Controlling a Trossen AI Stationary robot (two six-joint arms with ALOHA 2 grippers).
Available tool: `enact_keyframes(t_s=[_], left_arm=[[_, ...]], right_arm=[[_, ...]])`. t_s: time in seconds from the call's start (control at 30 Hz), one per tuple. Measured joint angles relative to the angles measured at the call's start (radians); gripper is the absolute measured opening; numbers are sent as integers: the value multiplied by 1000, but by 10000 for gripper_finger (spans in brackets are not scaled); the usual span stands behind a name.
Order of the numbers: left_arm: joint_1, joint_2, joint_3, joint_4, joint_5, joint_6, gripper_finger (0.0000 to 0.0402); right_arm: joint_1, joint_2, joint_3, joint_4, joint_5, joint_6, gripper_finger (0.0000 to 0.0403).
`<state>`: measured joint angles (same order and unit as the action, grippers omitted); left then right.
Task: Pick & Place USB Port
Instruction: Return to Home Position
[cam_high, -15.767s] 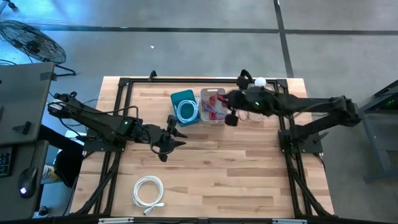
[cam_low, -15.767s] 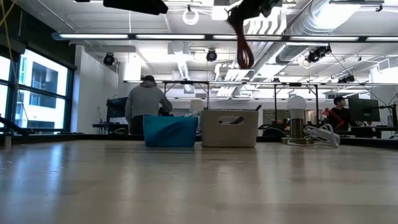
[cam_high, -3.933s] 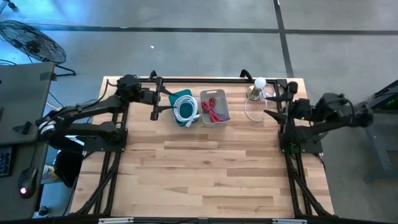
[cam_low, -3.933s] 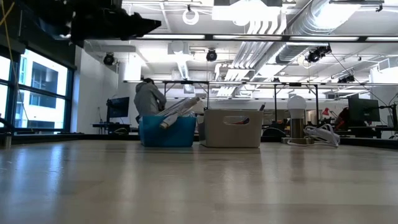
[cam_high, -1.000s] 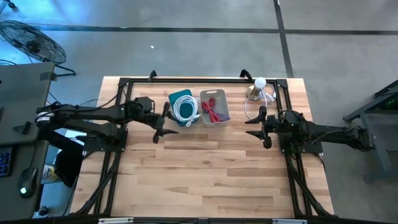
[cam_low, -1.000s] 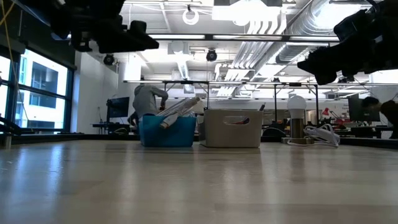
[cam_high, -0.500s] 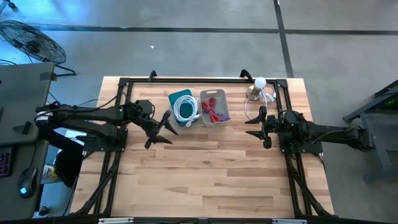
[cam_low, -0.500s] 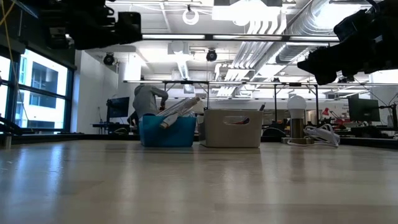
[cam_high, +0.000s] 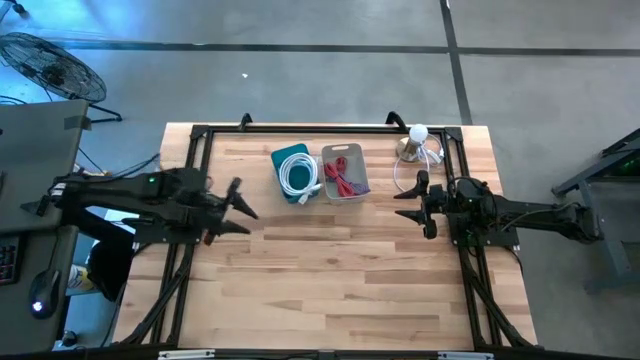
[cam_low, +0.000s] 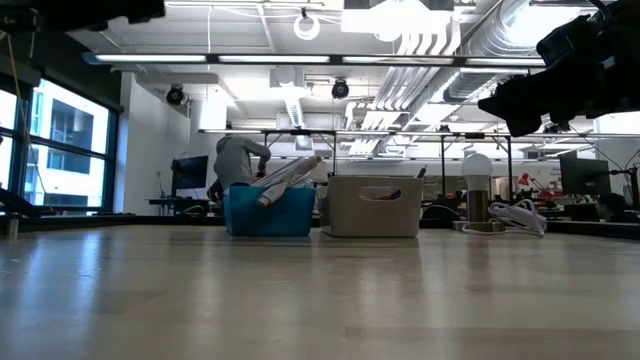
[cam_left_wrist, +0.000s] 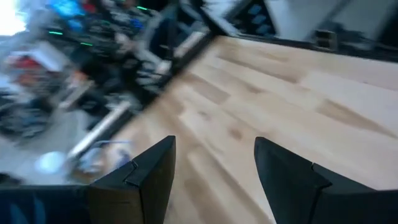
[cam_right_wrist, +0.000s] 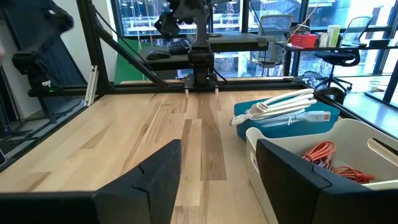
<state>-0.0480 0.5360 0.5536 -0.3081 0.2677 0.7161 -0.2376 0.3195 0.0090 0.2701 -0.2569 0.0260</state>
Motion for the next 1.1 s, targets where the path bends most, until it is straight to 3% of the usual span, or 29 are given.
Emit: enact_keyframes(t_s=[0.2, 0.53, 1.1], left_arm=[[-63, -212, -70, -1, -188, -61, 213], [-77, -523, -207, -39, -154, -121, 214], [-77, -529, -381, 158, -67, -117, 214]], right_arm=[[0, 0, 0, 0, 0, 0, 201], [0, 0, 0, 0, 0, 0, 201], [0, 1, 0, -4, 0, 0, 201]])
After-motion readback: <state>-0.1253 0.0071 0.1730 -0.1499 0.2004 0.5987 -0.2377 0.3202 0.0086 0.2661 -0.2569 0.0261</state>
